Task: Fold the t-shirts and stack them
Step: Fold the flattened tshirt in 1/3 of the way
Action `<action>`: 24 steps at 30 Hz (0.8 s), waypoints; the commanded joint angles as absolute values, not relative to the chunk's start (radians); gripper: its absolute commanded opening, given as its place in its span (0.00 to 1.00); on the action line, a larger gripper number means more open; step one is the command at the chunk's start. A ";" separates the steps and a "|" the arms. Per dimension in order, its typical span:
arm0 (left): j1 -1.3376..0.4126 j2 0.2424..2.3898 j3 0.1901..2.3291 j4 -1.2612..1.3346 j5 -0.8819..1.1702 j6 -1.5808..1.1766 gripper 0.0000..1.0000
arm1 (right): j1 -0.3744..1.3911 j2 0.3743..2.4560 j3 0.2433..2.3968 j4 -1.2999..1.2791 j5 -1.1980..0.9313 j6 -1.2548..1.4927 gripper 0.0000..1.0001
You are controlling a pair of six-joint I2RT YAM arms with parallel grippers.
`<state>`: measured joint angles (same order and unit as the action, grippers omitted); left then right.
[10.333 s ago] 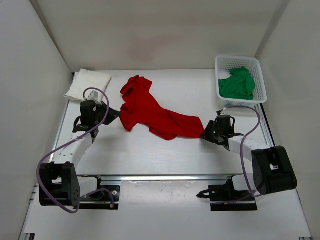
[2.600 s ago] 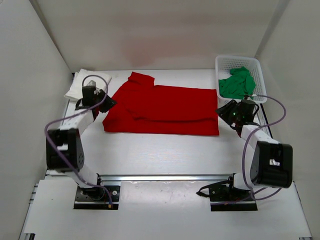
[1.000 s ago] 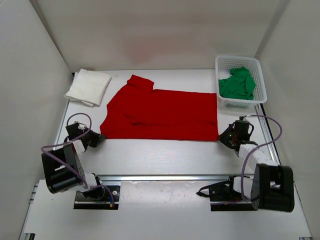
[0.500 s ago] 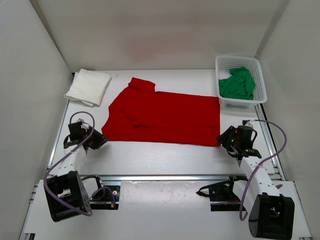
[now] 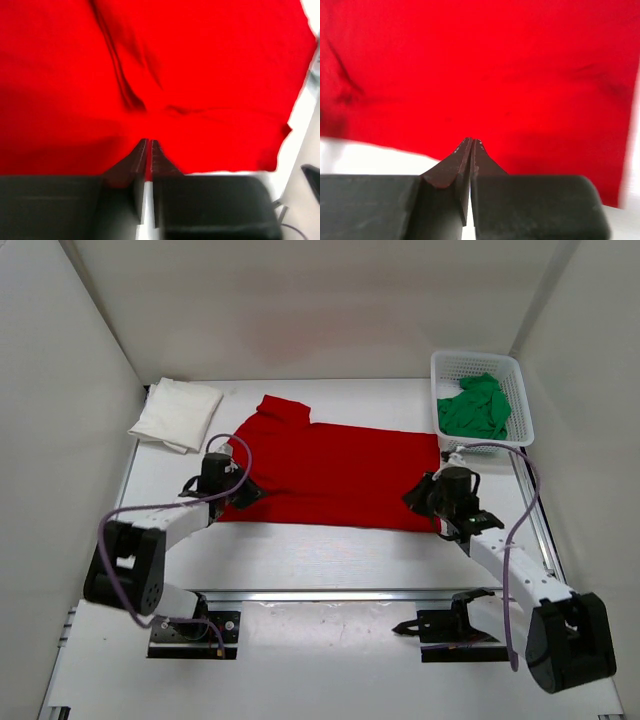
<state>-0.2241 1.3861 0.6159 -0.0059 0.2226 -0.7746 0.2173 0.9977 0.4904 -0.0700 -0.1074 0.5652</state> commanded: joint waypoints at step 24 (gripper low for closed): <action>-0.271 1.595 0.704 0.207 0.107 -0.950 0.06 | 0.275 1.178 0.518 0.104 -0.245 0.520 0.00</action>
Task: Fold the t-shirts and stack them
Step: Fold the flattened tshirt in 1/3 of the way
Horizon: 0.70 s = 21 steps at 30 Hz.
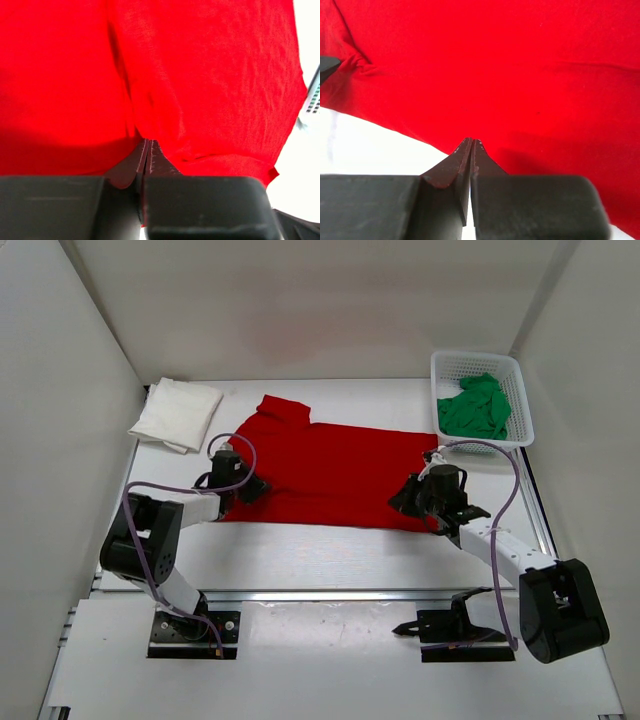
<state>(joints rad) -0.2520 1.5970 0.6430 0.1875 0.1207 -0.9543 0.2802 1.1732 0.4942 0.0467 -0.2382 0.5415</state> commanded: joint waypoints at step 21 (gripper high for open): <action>-0.399 1.911 1.233 -0.075 0.078 -0.707 0.34 | 0.296 1.223 0.518 0.124 -0.265 0.517 0.00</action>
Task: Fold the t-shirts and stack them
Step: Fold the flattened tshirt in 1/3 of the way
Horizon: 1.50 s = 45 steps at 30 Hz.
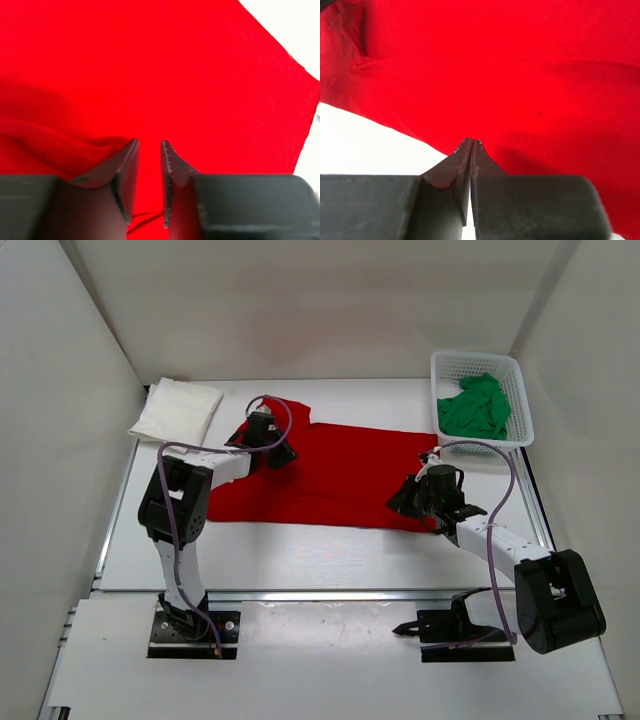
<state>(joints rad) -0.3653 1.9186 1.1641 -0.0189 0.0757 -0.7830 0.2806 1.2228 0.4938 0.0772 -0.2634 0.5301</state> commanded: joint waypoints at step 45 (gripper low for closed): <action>-0.175 1.790 0.877 0.189 0.132 -0.882 0.00 | 0.324 1.307 0.549 0.175 -0.314 0.491 0.00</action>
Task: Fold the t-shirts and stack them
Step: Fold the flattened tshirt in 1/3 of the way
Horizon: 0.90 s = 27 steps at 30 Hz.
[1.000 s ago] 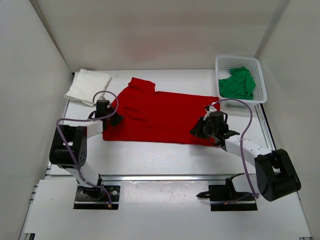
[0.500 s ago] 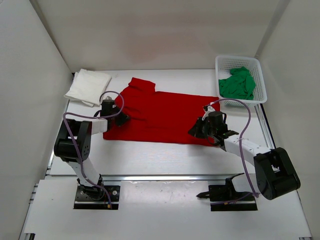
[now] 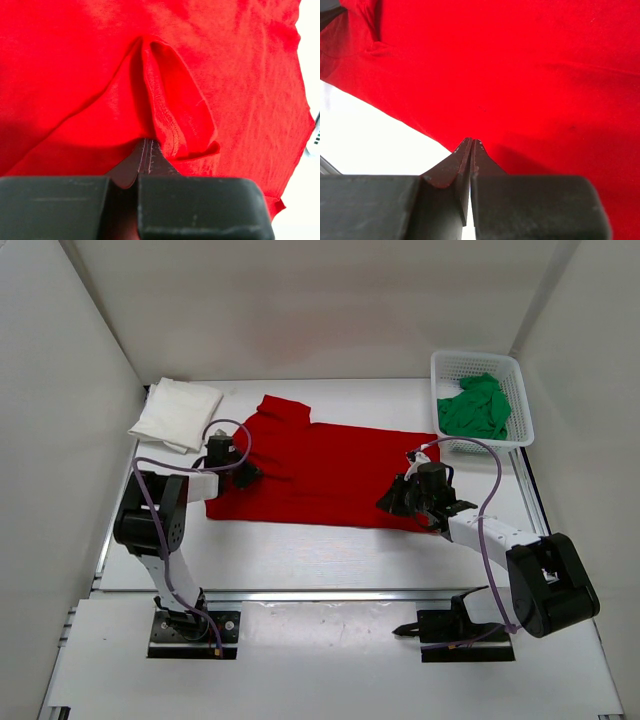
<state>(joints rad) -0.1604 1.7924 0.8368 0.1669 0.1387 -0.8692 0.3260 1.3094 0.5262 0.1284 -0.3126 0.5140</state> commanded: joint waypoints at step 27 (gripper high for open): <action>-0.146 1.629 0.669 0.250 0.147 -0.873 0.09 | 0.348 1.354 0.546 0.166 -0.298 0.505 0.00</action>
<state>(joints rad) -0.1654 1.6810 0.7441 0.2352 0.1429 -0.8745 0.3355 1.3239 0.5262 0.1314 -0.3054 0.5117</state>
